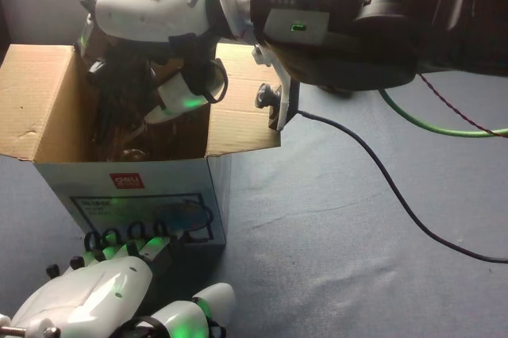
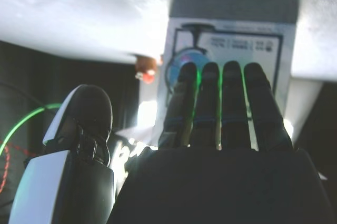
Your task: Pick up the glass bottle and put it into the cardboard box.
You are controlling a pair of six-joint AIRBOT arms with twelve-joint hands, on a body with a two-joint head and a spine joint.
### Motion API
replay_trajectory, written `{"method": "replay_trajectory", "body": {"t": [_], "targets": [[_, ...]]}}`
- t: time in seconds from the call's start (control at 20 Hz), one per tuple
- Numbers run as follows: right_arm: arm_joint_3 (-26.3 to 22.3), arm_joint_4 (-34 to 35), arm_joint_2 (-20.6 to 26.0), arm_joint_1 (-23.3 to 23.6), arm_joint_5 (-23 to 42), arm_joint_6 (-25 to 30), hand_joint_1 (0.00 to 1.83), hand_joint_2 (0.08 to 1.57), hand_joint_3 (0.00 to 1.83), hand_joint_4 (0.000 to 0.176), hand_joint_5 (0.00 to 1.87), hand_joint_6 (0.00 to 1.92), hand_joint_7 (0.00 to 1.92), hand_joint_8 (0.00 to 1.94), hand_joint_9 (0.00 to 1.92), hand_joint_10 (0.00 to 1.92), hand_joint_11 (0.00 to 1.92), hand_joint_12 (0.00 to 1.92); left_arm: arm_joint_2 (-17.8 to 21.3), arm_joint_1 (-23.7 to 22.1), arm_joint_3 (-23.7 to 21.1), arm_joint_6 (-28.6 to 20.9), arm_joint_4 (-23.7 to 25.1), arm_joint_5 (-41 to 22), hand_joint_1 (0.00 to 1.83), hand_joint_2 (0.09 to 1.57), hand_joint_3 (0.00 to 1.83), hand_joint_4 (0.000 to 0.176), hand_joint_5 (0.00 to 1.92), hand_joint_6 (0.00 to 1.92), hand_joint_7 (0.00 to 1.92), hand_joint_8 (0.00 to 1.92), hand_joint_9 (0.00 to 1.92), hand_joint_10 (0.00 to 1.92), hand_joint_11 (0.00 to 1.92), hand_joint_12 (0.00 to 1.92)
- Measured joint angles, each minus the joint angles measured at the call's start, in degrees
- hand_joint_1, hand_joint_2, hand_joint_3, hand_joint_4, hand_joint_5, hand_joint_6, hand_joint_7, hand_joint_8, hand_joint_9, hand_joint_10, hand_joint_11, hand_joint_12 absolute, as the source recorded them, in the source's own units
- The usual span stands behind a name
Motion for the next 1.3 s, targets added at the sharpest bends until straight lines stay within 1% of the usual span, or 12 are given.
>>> {"method": "replay_trajectory", "body": {"t": [0.25, 0.5, 0.75, 0.8, 0.85, 0.9, 0.95, 1.0, 1.05, 1.15, 1.2, 1.3], "targets": [[1.3, 0.1, -0.9, -1.0, 0.1, -2.3, 1.37, 1.14, 0.00, 0.000, 0.83, 1.16, 1.04, 0.91, 0.82, 1.35, 0.68, 1.56, 0.0, 0.5, -0.2, -1.1, 0.3, -0.4, 0.01, 1.26, 0.00, 0.004, 0.10, 0.00, 0.07, 0.00, 0.03, 0.00, 0.00, 0.00], [1.8, 0.1, -1.0, -1.4, 0.0, -2.8, 1.37, 1.14, 0.00, 0.000, 0.83, 1.16, 1.04, 0.91, 0.82, 1.36, 0.67, 1.56, -0.3, 1.8, -0.7, -2.8, 0.2, -2.4, 0.01, 1.26, 0.00, 0.004, 0.11, 0.00, 0.07, 0.00, 0.03, 0.00, 0.00, 0.00], [1.9, 0.1, -1.0, -1.4, 0.1, -3.5, 1.37, 1.14, 0.00, 0.000, 0.83, 1.16, 1.04, 0.91, 0.82, 1.36, 0.68, 1.57, -0.3, 1.9, -0.9, -2.8, 0.2, -2.5, 0.01, 1.26, 0.00, 0.004, 0.11, 0.00, 0.07, 0.00, 0.03, 0.00, 0.00, 0.00], [2.0, 0.1, -1.0, -1.4, 0.1, -3.9, 1.36, 1.14, 0.00, 0.000, 0.82, 1.16, 1.03, 0.93, 0.80, 1.38, 0.66, 1.57, -0.3, 1.9, -1.1, -2.8, 0.2, -2.6, 0.01, 1.26, 0.00, 0.004, 0.11, 0.00, 0.07, 0.00, 0.03, 0.00, 0.00, 0.00], [2.0, 0.1, -1.0, -1.4, 0.1, -4.1, 1.36, 1.16, 0.00, 0.000, 0.79, 1.20, 0.99, 0.98, 0.77, 1.43, 0.60, 1.59, -0.3, 1.9, -1.3, -2.8, 0.1, -2.7, 0.01, 1.26, 0.00, 0.004, 0.11, 0.00, 0.07, 0.00, 0.03, 0.00, 0.00, 0.00], [2.0, 0.1, -1.0, -1.4, 0.1, -4.1, 1.21, 1.19, 0.00, 0.000, 0.77, 1.28, 0.91, 1.13, 0.68, 1.18, 0.51, 1.59, -0.3, 1.8, -1.4, -2.8, 0.2, -2.6, 0.01, 1.26, 0.00, 0.004, 0.11, 0.00, 0.07, 0.00, 0.03, 0.00, 0.00, 0.00], [2.0, 0.1, -1.0, -1.4, 0.3, -4.2, 1.17, 1.21, 0.00, 0.013, 0.75, 1.35, 0.84, 1.21, 0.61, 1.07, 0.41, 1.59, -0.3, 1.7, -1.4, -2.7, 0.1, -2.6, 0.01, 1.26, 0.00, 0.004, 0.11, 0.00, 0.07, 0.00, 0.03, 0.00, 0.00, 0.00], [2.0, 0.1, -1.0, -1.4, 0.5, -4.6, 1.11, 1.15, 0.00, 0.000, 0.62, 0.88, 0.68, 0.78, 0.51, 0.94, 0.25, 1.57, -0.3, 1.7, -1.4, -2.7, 0.1, -2.6, 0.01, 1.26, 0.00, 0.004, 0.11, 0.00, 0.07, 0.00, 0.03, 0.00, 0.00, 0.00], [2.0, 0.1, -1.0, -1.4, 0.5, -5.1, 1.08, 1.12, 0.00, 0.000, 0.59, 0.64, 0.66, 0.51, 0.47, 0.82, 0.16, 1.54, -0.3, 1.4, -1.4, -2.6, -0.1, -2.6, 0.01, 1.26, 0.00, 0.004, 0.11, 0.00, 0.07, 0.00, 0.03, 0.00, 0.00, 0.00], [2.0, 0.1, -1.0, -1.4, 0.5, -5.5, 1.04, 1.08, 0.00, 0.000, 0.52, 0.39, 0.63, 0.20, 0.36, 0.63, 0.01, 1.48, -0.3, 1.1, -1.4, -2.6, 0.3, -2.7, 0.00, 1.26, 0.00, 0.004, 0.10, 0.00, 0.07, 0.00, 0.03, 0.00, 0.00, 0.00], [2.0, 0.1, -1.0, -1.4, 0.5, -5.5, 1.04, 1.06, 0.00, 0.000, 0.49, 0.30, 0.61, 0.11, 0.33, 0.56, 0.00, 1.41, -0.3, 1.1, -1.4, -2.5, 0.4, -2.7, 0.00, 1.26, 0.00, 0.004, 0.10, 0.00, 0.07, 0.00, 0.03, 0.00, 0.00, 0.00], [2.0, 0.1, -0.9, -1.3, 0.5, -5.5, 1.02, 1.02, 0.00, 0.000, 0.41, 0.22, 0.52, 0.04, 0.23, 0.47, 0.00, 1.18, -0.3, 0.9, -1.4, -2.4, 0.2, -2.7, 0.00, 1.26, 0.00, 0.004, 0.10, 0.00, 0.07, 0.00, 0.03, 0.00, 0.00, 0.00]]}}
